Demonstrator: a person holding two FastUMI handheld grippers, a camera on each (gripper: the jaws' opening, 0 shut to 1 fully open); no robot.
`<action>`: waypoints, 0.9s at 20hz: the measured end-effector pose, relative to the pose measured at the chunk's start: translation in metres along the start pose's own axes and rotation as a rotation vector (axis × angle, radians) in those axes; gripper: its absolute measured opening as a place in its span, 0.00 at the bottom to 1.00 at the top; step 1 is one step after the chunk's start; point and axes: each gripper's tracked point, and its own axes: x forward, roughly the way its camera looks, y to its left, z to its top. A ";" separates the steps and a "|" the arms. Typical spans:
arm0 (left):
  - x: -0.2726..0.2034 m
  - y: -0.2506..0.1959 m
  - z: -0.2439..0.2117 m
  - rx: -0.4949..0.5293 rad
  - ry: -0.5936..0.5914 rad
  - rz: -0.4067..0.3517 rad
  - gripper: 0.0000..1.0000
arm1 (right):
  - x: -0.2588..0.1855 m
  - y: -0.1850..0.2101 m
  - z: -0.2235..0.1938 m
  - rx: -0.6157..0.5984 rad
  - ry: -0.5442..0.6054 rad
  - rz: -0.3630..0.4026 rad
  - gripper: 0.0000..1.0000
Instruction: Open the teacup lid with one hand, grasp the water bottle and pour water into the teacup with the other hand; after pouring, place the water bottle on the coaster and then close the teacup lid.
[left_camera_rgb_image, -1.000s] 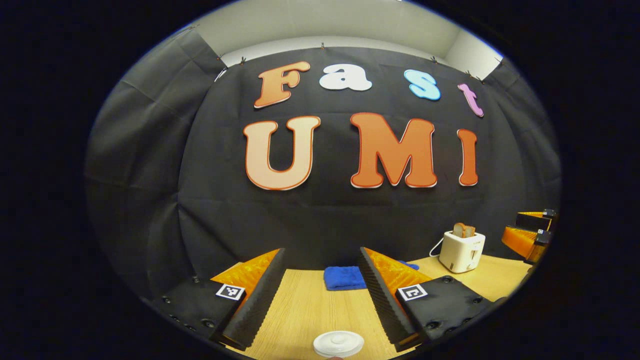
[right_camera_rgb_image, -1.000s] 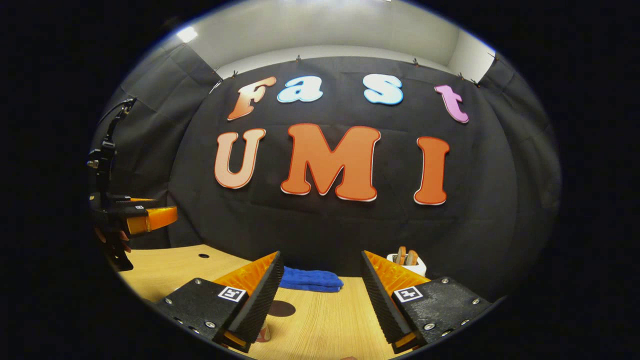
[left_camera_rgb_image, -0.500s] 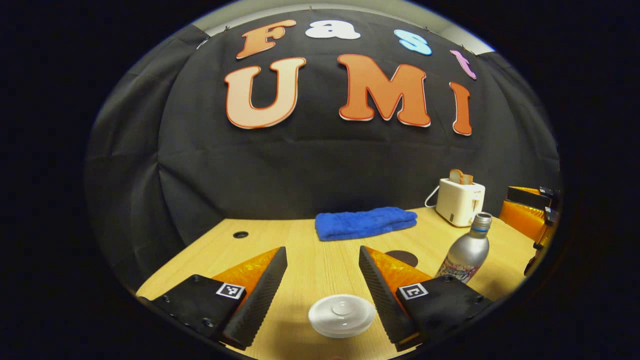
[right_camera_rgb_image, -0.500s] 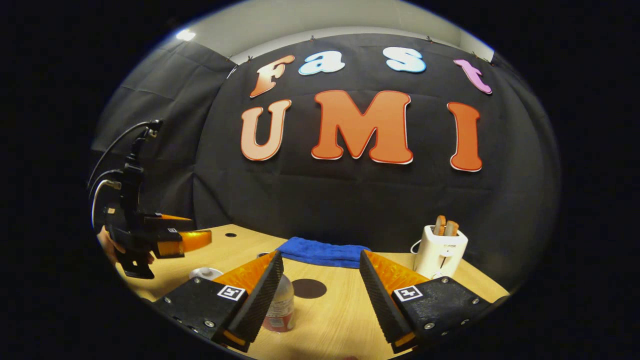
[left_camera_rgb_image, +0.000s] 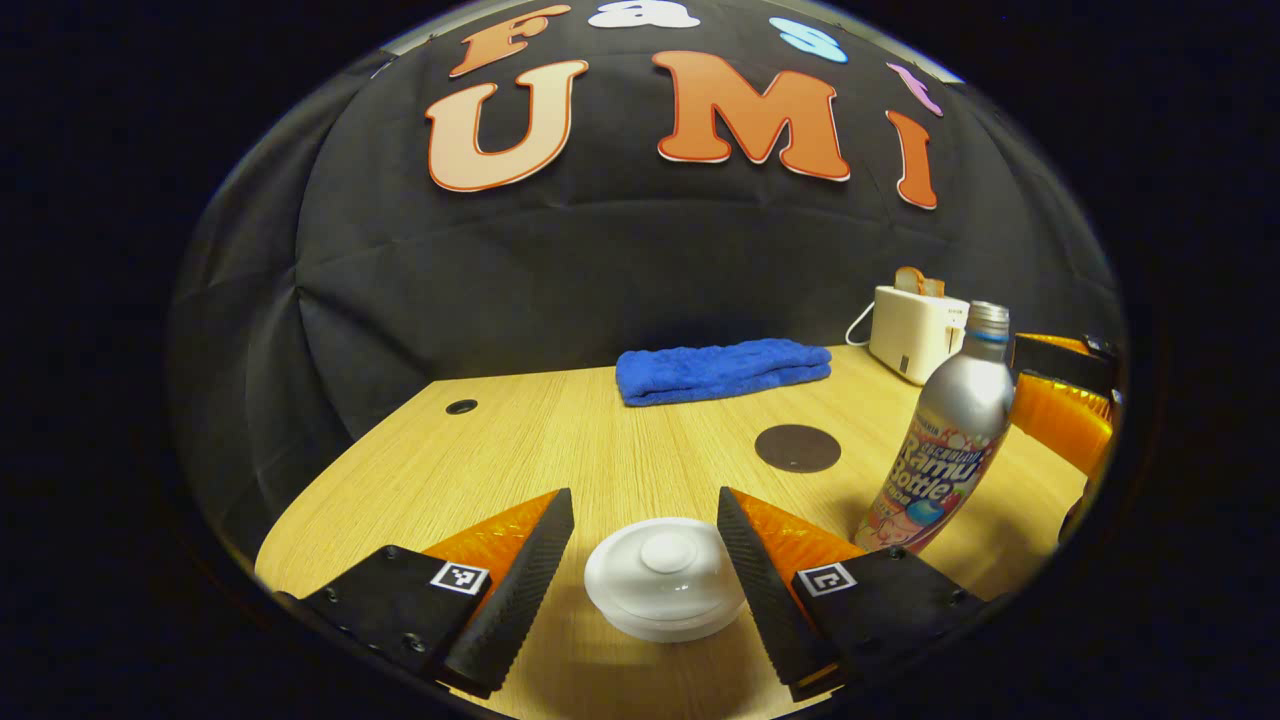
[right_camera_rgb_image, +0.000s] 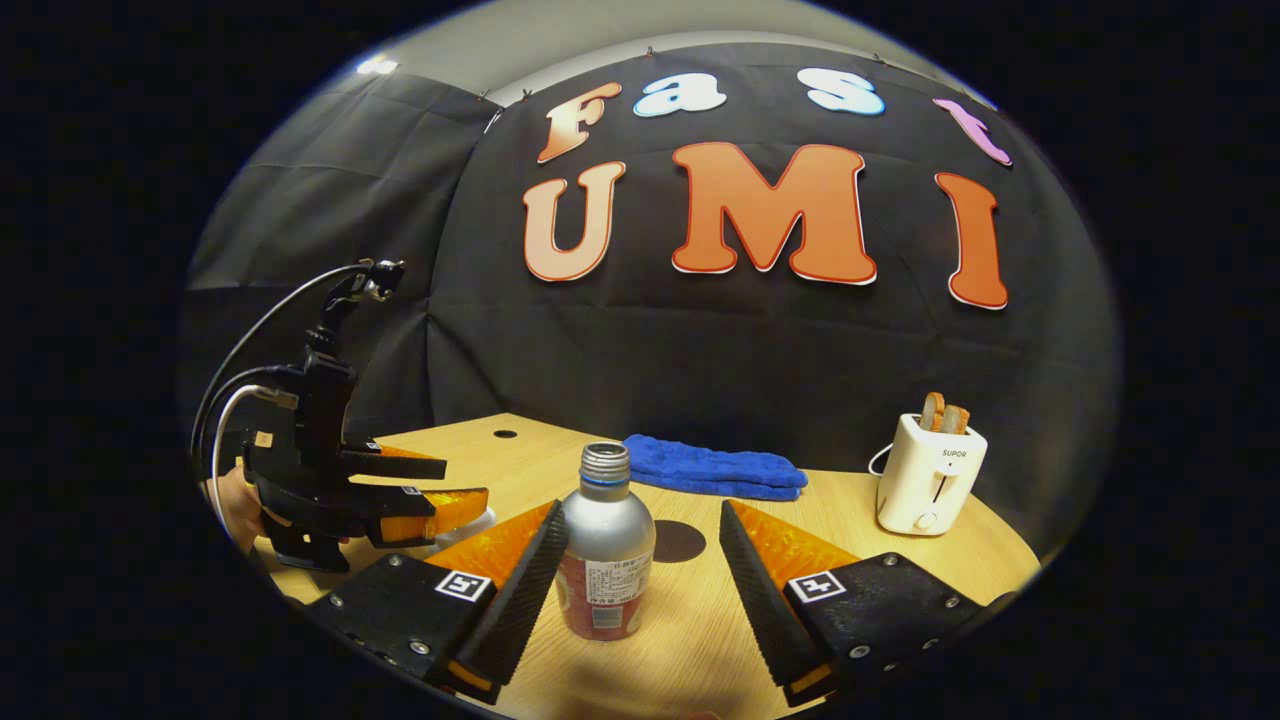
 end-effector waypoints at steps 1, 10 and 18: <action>0.000 0.000 -0.003 0.006 0.010 0.001 0.96 | 0.001 0.002 -0.004 -0.001 0.011 0.007 0.92; 0.010 -0.006 -0.004 -0.010 0.007 -0.004 0.67 | 0.011 0.009 -0.031 -0.009 0.073 0.038 0.93; 0.010 -0.008 0.002 -0.014 -0.023 -0.005 0.37 | 0.023 0.014 -0.048 0.029 0.127 0.057 0.92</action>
